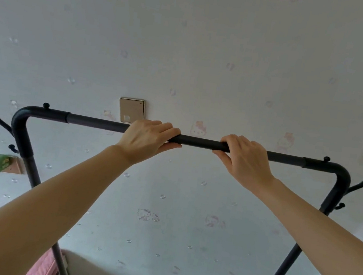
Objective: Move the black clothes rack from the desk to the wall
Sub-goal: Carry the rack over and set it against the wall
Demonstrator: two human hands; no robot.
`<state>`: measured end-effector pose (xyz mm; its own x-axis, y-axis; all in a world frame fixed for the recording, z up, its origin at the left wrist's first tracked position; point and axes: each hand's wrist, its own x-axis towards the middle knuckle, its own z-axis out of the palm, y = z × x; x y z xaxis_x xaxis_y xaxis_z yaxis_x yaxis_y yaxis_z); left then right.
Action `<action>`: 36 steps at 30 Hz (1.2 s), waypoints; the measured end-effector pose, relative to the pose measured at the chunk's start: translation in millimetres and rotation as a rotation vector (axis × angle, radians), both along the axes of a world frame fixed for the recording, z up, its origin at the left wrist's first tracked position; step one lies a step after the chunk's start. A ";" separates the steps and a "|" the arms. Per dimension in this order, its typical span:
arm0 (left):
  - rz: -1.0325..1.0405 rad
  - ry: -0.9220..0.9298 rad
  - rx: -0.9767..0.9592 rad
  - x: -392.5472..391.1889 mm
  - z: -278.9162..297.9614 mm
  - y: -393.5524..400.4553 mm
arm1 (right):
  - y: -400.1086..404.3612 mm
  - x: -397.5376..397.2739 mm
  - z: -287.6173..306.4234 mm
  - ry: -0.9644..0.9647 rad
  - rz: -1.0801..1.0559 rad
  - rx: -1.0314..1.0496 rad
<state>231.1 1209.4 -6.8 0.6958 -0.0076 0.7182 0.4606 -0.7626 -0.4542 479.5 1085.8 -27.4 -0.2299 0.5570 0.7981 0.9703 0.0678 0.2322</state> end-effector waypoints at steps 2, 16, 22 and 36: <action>-0.010 -0.006 -0.010 1.1 -2.2 11.0 | 11.8 1.1 -3.7 0.003 0.007 -0.006; -0.041 -0.061 0.045 10.1 -16.2 44.2 | 45.9 9.8 -19.5 0.023 0.012 0.010; -0.034 -0.068 0.047 5.2 -17.7 49.3 | 51.5 6.7 -18.2 0.019 0.045 0.018; -0.024 -0.024 -0.003 6.9 -15.6 44.2 | 42.9 8.4 -19.4 0.029 0.019 -0.045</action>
<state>238.0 1253.7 -22.3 0.6780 -0.0223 0.7347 0.4525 -0.7751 -0.4411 488.0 1128.7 -46.8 -0.2177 0.5882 0.7789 0.9751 0.0962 0.2000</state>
